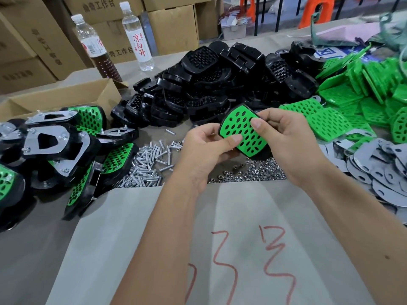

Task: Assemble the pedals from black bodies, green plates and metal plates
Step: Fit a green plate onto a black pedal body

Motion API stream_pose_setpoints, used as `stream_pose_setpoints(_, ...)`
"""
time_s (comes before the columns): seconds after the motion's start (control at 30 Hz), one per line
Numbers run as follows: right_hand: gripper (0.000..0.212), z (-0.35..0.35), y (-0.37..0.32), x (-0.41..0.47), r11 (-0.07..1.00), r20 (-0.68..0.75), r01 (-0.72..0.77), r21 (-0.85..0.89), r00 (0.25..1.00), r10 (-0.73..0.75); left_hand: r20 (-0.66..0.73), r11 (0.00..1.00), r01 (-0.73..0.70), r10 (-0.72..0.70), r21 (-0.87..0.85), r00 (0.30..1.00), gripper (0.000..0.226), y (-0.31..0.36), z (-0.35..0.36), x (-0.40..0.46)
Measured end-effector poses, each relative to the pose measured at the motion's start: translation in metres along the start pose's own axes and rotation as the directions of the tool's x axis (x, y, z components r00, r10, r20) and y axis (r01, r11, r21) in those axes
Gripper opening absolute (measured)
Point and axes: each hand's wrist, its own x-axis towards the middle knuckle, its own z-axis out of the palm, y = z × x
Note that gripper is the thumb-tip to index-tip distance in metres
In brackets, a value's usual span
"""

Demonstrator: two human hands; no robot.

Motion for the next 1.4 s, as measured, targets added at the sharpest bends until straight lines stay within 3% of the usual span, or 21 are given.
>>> stream_pose_setpoints(0.1,0.019,0.002,0.000,-0.001,0.999,0.047,-0.038,-0.006,0.998,0.039,-0.046,1.000,-0.007,0.008,0.021,0.999,0.024,-0.001,0.002,-0.001)
stream_pose_setpoints(0.23,0.028,-0.007,-0.001,0.002,0.977,0.161,-0.049,-0.206,0.983,0.083,-0.076,0.999,-0.012,0.016,0.051,0.997,0.027,-0.001,0.001,-0.001)
stream_pose_setpoints(0.4,0.037,-0.014,-0.007,0.002,0.995,0.276,-0.024,-0.097,0.960,0.050,0.000,1.000,-0.019,0.019,0.020,1.000,0.014,0.001,-0.006,-0.001)
stream_pose_setpoints(0.57,0.038,-0.007,-0.008,-0.002,1.000,0.203,0.020,-0.011,0.979,-0.017,0.021,0.999,-0.032,0.032,-0.023,0.999,0.020,0.002,-0.005,-0.001)
stream_pose_setpoints(0.77,0.044,0.003,-0.007,-0.005,0.996,0.195,-0.001,0.088,0.981,-0.016,0.097,0.991,0.068,-0.057,-0.119,0.994,0.039,0.007,-0.013,-0.001)
stream_pose_setpoints(0.93,0.030,0.008,0.000,-0.001,0.996,-0.045,0.015,0.087,0.999,-0.011,-0.049,0.974,0.023,-0.034,-0.224,0.998,0.040,-0.002,0.010,0.001)
stream_pose_setpoints(1.03,0.029,0.009,0.002,-0.001,0.996,-0.168,0.049,0.081,0.985,-0.034,-0.064,0.986,0.008,-0.019,-0.168,0.998,0.019,-0.010,0.021,0.001)
stream_pose_setpoints(1.13,0.026,0.010,0.001,-0.001,0.996,-0.124,0.032,0.084,0.992,-0.021,-0.134,0.990,-0.038,0.020,-0.133,0.991,0.009,-0.011,0.021,0.001)
stream_pose_setpoints(1.27,0.013,0.011,-0.001,-0.004,0.979,0.042,-0.111,0.171,0.994,0.105,-0.170,0.991,-0.023,0.001,-0.128,0.985,0.011,-0.008,0.017,0.001)
stream_pose_setpoints(1.4,0.018,0.011,0.001,-0.006,0.968,0.072,-0.138,0.209,0.990,0.125,-0.193,0.997,-0.074,0.070,-0.014,0.979,0.014,-0.007,0.019,0.001)
